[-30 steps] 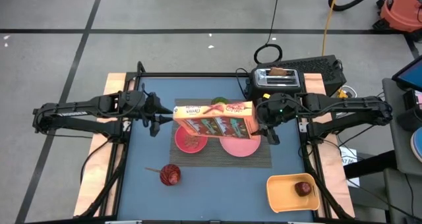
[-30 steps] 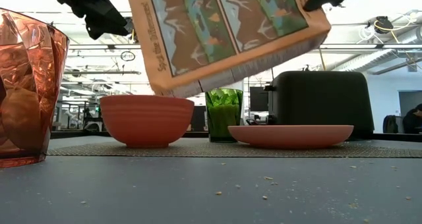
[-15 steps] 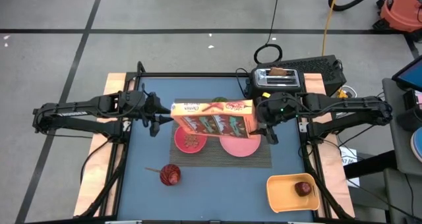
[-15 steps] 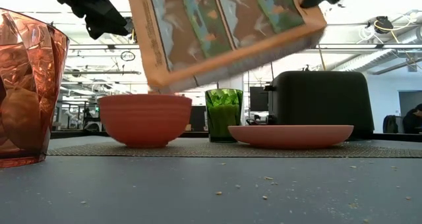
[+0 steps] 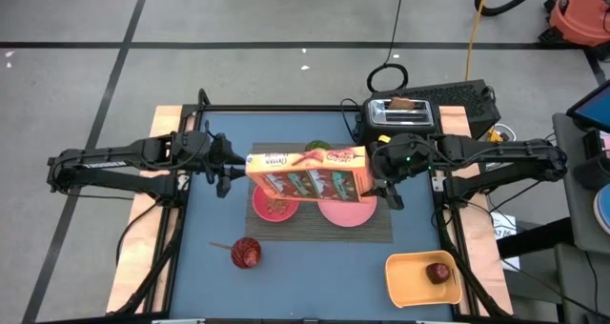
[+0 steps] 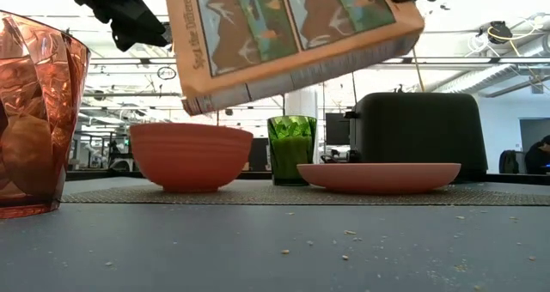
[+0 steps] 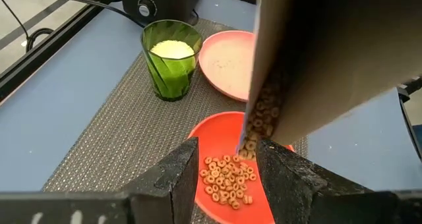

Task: Arrange a breakfast setting
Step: Pour the cereal into the red bowl

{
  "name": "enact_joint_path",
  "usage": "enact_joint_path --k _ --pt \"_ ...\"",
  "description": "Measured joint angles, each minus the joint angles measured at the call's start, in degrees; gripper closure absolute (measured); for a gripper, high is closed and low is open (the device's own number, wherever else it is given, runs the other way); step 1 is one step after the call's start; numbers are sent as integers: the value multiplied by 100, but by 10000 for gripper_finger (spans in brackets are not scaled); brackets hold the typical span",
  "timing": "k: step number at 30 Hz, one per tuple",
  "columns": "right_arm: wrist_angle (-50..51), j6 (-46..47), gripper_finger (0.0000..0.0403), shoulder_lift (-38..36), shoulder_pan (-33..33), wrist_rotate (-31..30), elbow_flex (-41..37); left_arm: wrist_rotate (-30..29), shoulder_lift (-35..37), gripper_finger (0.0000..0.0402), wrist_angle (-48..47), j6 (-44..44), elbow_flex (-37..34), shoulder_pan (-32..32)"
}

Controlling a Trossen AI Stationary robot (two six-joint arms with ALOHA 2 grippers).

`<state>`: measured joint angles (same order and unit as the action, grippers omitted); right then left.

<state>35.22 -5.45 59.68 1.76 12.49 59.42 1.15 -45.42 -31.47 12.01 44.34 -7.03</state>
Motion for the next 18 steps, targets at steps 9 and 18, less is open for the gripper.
enact_joint_path --k 9,18 --pt "-140 -20 195 -83 0 96 0 1 -1 245 0 6 0 -2" --pt "-14 9 195 -72 0 94 -4 0 0 245 0 15 0 -2"
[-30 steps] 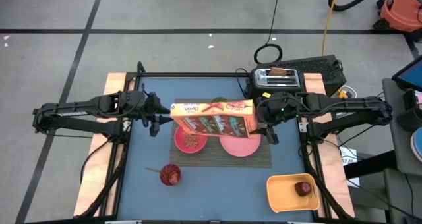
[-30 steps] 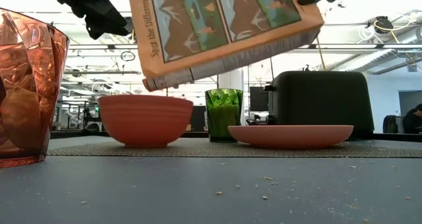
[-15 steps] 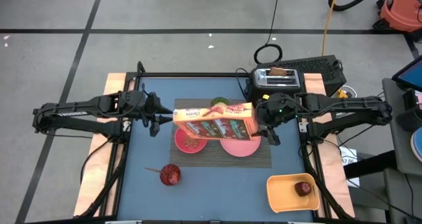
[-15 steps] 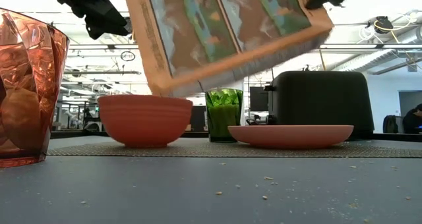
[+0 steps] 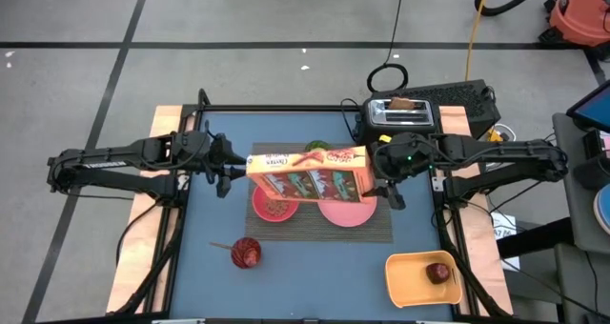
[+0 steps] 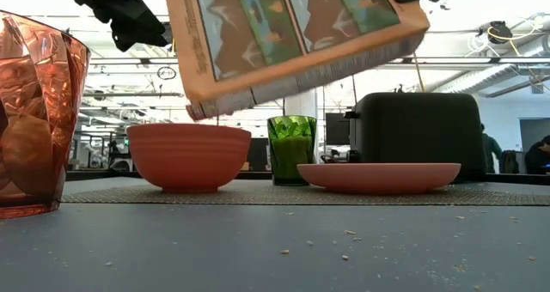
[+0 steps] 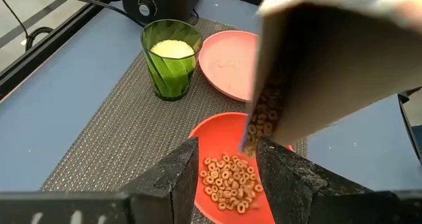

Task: Arrange a breakfast setting
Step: Pour the cereal into the red bowl

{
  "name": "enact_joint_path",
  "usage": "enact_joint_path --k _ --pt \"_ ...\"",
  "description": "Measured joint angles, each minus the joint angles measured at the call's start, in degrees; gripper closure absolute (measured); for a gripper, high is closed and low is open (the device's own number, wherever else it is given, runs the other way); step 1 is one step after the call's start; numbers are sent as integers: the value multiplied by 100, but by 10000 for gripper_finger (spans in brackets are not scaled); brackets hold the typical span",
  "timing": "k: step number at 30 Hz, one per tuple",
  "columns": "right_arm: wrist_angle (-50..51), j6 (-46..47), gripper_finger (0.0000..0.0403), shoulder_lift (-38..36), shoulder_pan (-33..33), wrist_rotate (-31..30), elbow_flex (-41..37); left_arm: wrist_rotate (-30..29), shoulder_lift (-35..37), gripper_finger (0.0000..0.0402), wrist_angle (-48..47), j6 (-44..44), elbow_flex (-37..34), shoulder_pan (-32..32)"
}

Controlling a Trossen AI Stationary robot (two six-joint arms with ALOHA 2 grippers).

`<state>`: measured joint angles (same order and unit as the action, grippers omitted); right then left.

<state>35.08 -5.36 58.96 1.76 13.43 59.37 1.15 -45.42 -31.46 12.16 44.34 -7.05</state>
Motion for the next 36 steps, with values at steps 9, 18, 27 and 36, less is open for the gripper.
enact_joint_path --k 9,18,27,36 --pt "156 13 195 15 0 -6 2 0 1 245 0 2 0 0" --pt "204 -47 195 41 2 -8 -2 0 -1 245 0 -4 0 0" --pt "136 -92 195 1 2 -9 2 0 -1 245 0 -2 0 2" --pt "27 -2 195 -6 2 7 4 0 0 245 0 6 0 2"
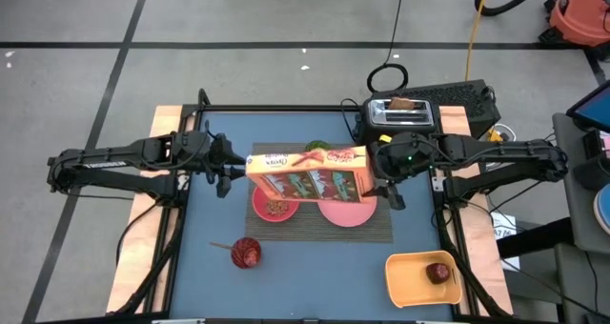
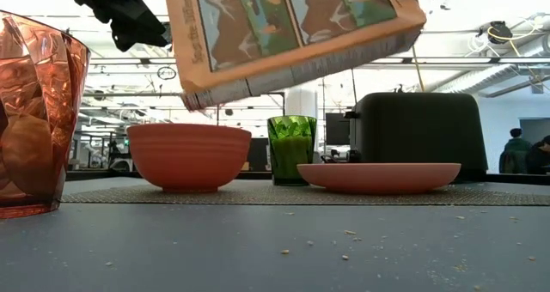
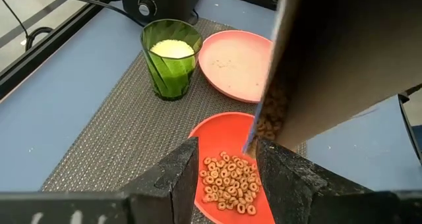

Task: Arrange a breakfast setting
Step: Pour the cereal into the red bowl

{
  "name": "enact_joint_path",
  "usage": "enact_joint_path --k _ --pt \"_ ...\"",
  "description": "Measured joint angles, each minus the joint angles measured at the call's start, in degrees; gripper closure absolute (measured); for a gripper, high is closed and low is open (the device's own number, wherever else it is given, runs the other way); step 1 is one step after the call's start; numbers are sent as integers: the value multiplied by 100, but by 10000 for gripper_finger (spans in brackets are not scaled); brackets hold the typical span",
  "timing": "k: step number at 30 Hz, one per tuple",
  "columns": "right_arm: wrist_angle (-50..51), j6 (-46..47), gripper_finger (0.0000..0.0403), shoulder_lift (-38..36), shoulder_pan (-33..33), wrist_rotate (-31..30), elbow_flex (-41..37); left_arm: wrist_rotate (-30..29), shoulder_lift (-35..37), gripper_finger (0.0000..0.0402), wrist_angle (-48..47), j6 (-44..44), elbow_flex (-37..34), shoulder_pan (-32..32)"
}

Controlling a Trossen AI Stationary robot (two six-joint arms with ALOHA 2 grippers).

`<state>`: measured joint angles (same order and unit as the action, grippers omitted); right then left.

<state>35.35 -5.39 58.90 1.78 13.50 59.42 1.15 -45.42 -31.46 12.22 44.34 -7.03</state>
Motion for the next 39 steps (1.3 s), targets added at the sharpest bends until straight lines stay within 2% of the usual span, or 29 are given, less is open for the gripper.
enact_joint_path --k 3,8,14,19,24,29,34,39 --pt "280 0 195 6 0 -15 -9 0 1 245 0 7 0 -2" --pt "-252 -44 195 1 0 1 0 1 0 245 0 11 0 -2" --pt "248 -131 195 4 -2 -68 -4 1 -1 245 0 16 0 -2" --pt "-172 -132 195 1 0 -149 0 2 0 245 0 16 0 -2" --pt "387 -135 195 6 -2 -155 -10 2 1 245 0 27 0 -2" --pt "-154 -145 195 2 -2 -142 3 2 0 245 0 27 0 -2" --pt "220 -153 195 8 -2 -162 -7 1 0 245 0 38 0 -2" --pt "-23 -136 195 6 -2 -153 -7 2 0 245 0 9 0 -2"
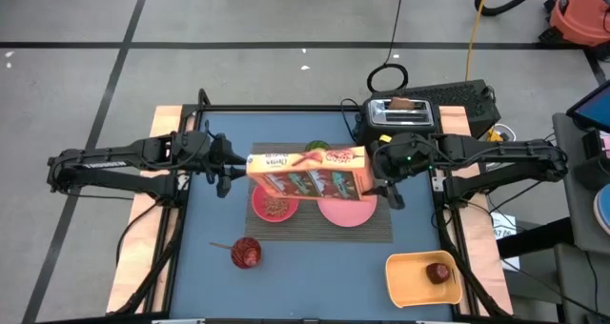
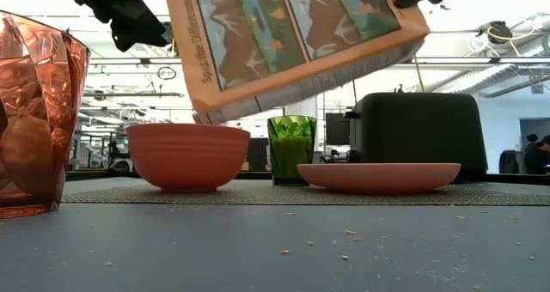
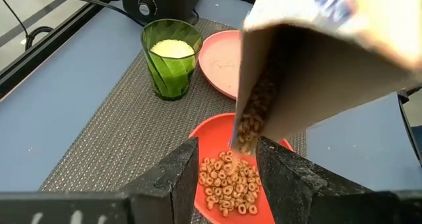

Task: Arrange a breakfast setting
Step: Pour the cereal into the red bowl

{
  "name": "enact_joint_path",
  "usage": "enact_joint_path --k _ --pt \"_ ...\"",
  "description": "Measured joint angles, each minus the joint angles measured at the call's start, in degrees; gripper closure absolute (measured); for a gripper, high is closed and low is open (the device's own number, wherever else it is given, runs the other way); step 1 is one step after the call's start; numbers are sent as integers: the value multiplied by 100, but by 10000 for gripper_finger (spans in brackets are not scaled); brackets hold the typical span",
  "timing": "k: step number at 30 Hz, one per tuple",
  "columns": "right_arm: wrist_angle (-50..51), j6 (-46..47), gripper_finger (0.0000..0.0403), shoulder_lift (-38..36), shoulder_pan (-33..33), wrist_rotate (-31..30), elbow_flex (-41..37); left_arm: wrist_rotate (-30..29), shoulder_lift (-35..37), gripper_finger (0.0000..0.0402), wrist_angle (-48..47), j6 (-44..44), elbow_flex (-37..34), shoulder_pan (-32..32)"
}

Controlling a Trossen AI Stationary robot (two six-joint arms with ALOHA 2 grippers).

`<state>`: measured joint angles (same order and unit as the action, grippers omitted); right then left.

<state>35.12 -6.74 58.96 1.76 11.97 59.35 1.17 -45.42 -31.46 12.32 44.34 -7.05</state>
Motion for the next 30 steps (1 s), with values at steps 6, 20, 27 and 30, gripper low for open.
enact_joint_path --k 6,20,27,30 --pt "310 0 195 2 0 -1 -3 -1 1 245 0 4 0 4" --pt "-18 0 195 -24 0 8 2 -2 2 245 0 24 0 2" --pt "176 0 195 -22 0 -5 2 -1 0 245 0 42 0 0" --pt "-112 -2 195 -22 0 11 4 0 -1 245 0 2 0 0"
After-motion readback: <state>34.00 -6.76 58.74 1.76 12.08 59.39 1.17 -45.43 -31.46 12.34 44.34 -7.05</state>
